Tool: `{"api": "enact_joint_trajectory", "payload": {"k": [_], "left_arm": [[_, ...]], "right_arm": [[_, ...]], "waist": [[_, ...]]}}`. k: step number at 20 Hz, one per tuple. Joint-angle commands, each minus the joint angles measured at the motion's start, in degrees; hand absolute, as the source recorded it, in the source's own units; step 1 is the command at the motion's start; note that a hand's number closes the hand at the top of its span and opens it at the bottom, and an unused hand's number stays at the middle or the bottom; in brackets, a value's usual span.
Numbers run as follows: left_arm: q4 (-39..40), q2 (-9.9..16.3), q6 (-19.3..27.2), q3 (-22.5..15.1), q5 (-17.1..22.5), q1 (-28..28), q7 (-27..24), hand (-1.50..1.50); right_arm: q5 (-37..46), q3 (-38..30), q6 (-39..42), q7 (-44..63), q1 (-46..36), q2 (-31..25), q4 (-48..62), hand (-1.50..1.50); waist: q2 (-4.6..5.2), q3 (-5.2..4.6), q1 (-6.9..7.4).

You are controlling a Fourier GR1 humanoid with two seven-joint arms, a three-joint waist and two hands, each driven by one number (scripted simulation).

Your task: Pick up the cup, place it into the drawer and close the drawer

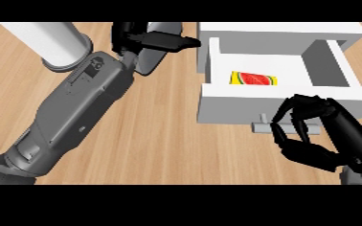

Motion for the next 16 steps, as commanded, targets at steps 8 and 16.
{"api": "enact_joint_trajectory", "payload": {"k": [8,16], "left_arm": [[-13.14,8.84,-5.23,2.63,0.73,15.27,-0.18,-1.5],[-21.48,14.89,-8.52,8.22,2.24,23.67,0.73,-1.5]], "right_arm": [[26.17,10.9,-9.16,-8.1,-8.96,-2.62,22.06,1.5],[35.99,12.8,-20.11,-13.43,-20.65,2.18,47.21,1.5]], "waist": [[0.45,0.02,2.08],[0.63,0.06,1.12]]}}
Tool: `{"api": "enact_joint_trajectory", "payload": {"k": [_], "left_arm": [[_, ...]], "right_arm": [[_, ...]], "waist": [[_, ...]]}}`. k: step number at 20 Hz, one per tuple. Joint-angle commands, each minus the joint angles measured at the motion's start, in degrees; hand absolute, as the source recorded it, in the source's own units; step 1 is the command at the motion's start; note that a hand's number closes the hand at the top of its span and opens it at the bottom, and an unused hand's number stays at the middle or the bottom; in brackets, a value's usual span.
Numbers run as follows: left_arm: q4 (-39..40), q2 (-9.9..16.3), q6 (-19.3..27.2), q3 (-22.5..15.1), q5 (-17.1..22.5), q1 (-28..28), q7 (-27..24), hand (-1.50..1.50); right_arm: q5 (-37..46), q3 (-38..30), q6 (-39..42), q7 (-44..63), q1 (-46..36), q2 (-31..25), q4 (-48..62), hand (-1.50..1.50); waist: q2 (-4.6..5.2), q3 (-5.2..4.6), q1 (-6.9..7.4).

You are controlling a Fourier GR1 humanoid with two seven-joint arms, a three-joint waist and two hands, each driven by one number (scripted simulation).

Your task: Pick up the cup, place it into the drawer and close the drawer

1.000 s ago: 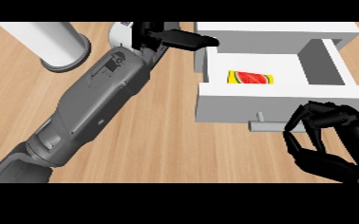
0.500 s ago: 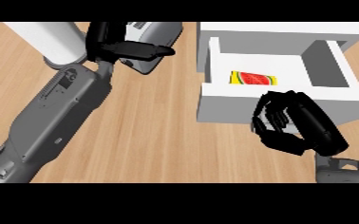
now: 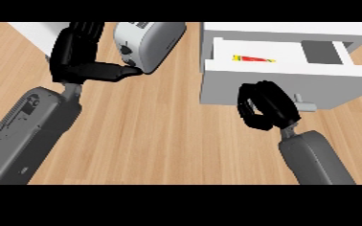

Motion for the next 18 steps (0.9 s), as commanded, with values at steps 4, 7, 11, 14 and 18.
{"api": "enact_joint_trajectory", "payload": {"k": [4,7,11,14,18], "left_arm": [[-3.67,3.61,-4.14,4.51,0.33,7.35,-0.28,-1.5],[-5.05,5.2,-7.76,6.48,0.58,10.85,-1.75,-1.5],[-5.86,4.23,-9.32,5.92,-0.01,13.37,-2.97,-1.5],[-1.84,3.41,-11.31,7.38,-0.17,12.95,-5.71,-1.5],[-4.53,4.91,-13.09,7.28,0.97,12.81,-3.26,-1.5]], "right_arm": [[3.12,-3.78,-7.53,-6.09,-15.04,4.6,26.76,1.5],[2.8,-6.47,-10.99,-11.49,-18.37,3.94,36.26,1.5],[1.79,-9.99,-9.86,-13.18,-27.11,3.05,47.09,1.5],[1.63,-11.69,-10.67,-14.27,-30.0,2.38,53.41,1.5],[0.39,-14.4,-9.37,-13.28,-34.47,-0.31,57.71,1.5]], "waist": [[0.27,0.02,-0.62],[0.34,0.03,-0.63],[0.62,0.04,0.16],[1.09,0.05,0.43],[1.95,0.13,2.82]]}}
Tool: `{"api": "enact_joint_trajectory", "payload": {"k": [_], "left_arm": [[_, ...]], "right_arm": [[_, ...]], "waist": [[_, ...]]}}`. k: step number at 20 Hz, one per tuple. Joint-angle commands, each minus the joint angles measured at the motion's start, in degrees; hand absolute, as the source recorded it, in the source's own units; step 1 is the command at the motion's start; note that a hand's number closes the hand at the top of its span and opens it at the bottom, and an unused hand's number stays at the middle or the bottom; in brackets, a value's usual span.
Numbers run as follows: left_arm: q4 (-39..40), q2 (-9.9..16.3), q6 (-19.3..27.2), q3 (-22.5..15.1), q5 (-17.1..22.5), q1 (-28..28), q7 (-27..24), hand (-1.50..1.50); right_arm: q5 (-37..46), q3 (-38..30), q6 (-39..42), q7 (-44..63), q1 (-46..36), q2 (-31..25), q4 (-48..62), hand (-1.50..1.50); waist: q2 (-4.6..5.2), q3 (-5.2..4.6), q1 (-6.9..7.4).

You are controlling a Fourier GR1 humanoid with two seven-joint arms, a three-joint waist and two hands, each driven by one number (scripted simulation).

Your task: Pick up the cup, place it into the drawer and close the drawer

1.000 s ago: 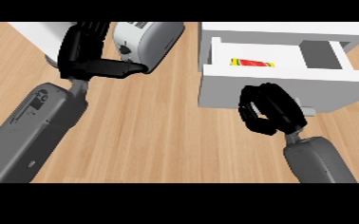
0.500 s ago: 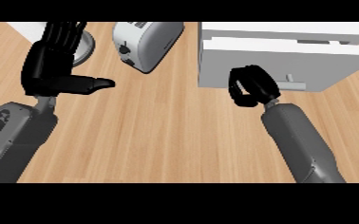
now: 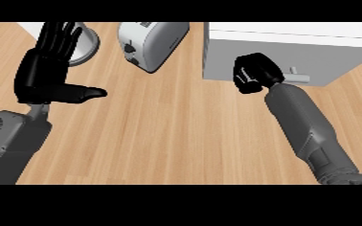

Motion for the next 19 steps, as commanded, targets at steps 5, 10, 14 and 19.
{"api": "enact_joint_trajectory", "payload": {"k": [5,10,14,19], "left_arm": [[0.7,-0.26,-3.21,0.51,0.13,0.37,-1.01,-1.5],[0.57,-1.51,-3.87,0.02,0.22,0.44,-1.31,-1.5],[0.8,-1.95,-4.79,-0.41,0.49,0.85,-1.07,-1.5],[1.75,-2.93,-5.04,-1.2,-0.23,1.02,-1.53,-1.5]], "right_arm": [[-1.99,-4.75,3.14,-0.84,-6.61,-6.22,9.13,1.5],[-4.25,-7.03,4.22,-2.66,-7.5,-7.35,9.24,1.5],[-5.35,-8.19,4.2,-3.67,-7.44,-7.52,8.89,1.5],[-5.97,-9.02,4.96,-4.97,-8.13,-8.88,8.48,1.5]], "waist": [[2.08,0.39,1.6],[2.32,0.45,2.22],[2.6,0.46,2.88],[2.74,0.42,2.7]]}}
